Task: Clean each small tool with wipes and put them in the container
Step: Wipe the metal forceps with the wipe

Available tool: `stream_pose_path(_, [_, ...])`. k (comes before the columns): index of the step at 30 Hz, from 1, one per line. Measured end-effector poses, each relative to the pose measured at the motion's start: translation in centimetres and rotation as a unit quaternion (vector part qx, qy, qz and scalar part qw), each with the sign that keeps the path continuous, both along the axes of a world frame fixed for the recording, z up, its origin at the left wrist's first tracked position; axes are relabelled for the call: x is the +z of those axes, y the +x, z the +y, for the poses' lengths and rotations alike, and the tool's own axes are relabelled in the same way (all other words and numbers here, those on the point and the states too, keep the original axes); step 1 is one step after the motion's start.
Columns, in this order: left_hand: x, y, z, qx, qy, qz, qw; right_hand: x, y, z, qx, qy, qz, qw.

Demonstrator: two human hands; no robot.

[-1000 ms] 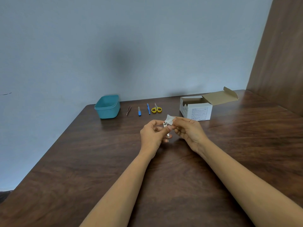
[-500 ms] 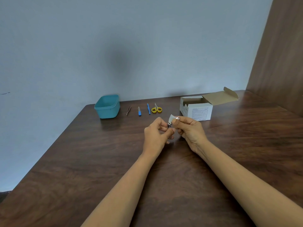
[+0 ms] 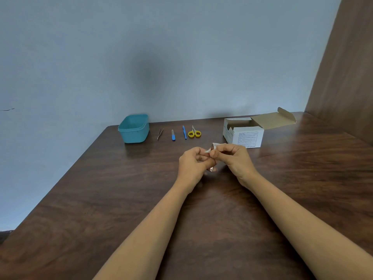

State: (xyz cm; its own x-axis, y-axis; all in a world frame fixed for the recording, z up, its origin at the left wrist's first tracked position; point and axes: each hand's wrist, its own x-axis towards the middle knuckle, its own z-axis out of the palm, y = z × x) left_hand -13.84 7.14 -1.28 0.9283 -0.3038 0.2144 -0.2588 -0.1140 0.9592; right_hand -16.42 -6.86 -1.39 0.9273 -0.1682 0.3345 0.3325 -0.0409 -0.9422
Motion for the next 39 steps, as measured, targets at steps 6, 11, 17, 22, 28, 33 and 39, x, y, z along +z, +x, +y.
stream_pose_path(6, [-0.34, 0.23, -0.09, -0.019, -0.014, -0.005, 1.0, -0.32, 0.26, -0.37, -0.017, -0.028, -0.03, 0.999])
stream_pose_path(11, [0.07, -0.33, -0.13, -0.023, -0.039, -0.001, 0.999, -0.67, 0.64, -0.65, -0.068, -0.053, -0.03, 0.996])
stream_pose_path(17, [-0.13, -0.41, -0.3, -0.048, 0.031, 0.001, 0.998, -0.65, 0.63, -0.43, -0.087, 0.024, -0.014, 0.996])
stream_pose_path(22, [-0.28, -0.37, -0.15, -0.049, 0.075, -0.04, 0.995, -0.84, 0.64, -0.68, -0.083, 0.007, 0.0, 0.997])
stream_pose_path(28, [-0.3, -0.32, -0.23, -0.033, 0.087, -0.05, 0.994, -0.73, 0.46, -0.96, -0.067, -0.002, -0.018, 0.998])
stream_pose_path(33, [-0.45, -0.03, -0.31, -0.006, 0.077, -0.038, 0.996, -0.49, 0.21, -0.74, -0.057, -0.062, -0.01, 0.996])
stream_pose_path(39, [-0.31, -0.04, -0.22, -0.03, 0.092, -0.04, 0.995, -0.18, 0.02, -0.63, -0.072, -0.05, -0.013, 0.996])
